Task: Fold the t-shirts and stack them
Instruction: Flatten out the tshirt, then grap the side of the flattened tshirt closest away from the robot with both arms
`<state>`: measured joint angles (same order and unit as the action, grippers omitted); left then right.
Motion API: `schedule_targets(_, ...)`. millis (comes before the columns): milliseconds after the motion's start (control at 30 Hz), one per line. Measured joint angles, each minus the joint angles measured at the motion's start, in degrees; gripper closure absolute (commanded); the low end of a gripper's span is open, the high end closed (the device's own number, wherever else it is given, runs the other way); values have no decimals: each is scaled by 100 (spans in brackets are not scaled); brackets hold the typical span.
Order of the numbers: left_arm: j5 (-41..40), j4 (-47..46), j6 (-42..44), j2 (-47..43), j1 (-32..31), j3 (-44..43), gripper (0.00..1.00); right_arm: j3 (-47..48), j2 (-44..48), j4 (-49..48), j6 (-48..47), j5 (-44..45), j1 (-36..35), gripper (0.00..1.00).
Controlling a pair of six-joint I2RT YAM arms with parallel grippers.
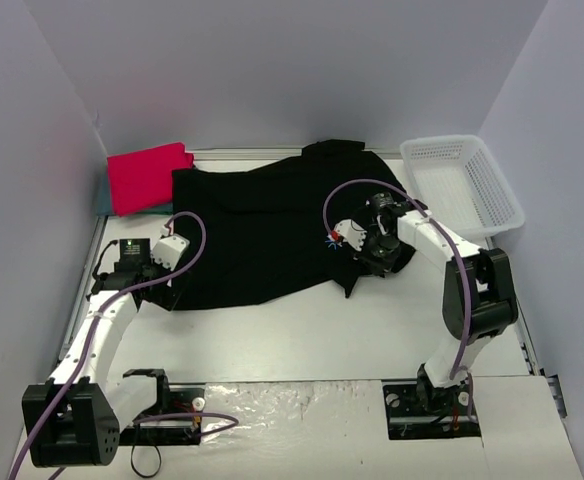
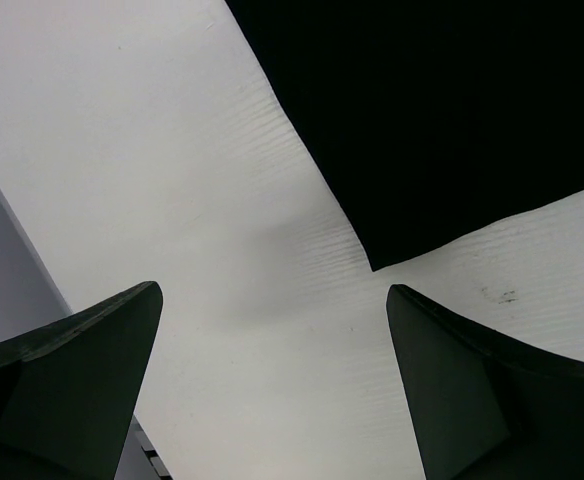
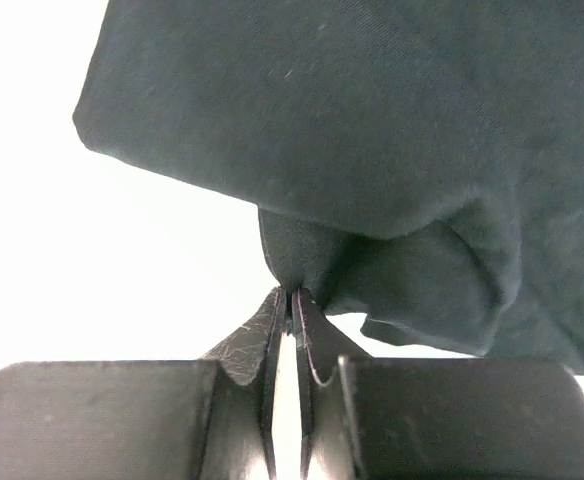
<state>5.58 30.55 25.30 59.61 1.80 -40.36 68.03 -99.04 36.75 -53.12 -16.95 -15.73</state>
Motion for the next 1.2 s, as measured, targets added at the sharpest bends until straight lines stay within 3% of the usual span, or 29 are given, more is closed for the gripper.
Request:
schedule_targets(767, 205, 2, 76, -133, 15, 116, 5, 7, 527, 1864, -74, -557, 0, 100)
schedule_targets(1200, 299, 238, 675, -140, 15, 114, 4, -391, 697, 2072, -109, -667, 37, 100)
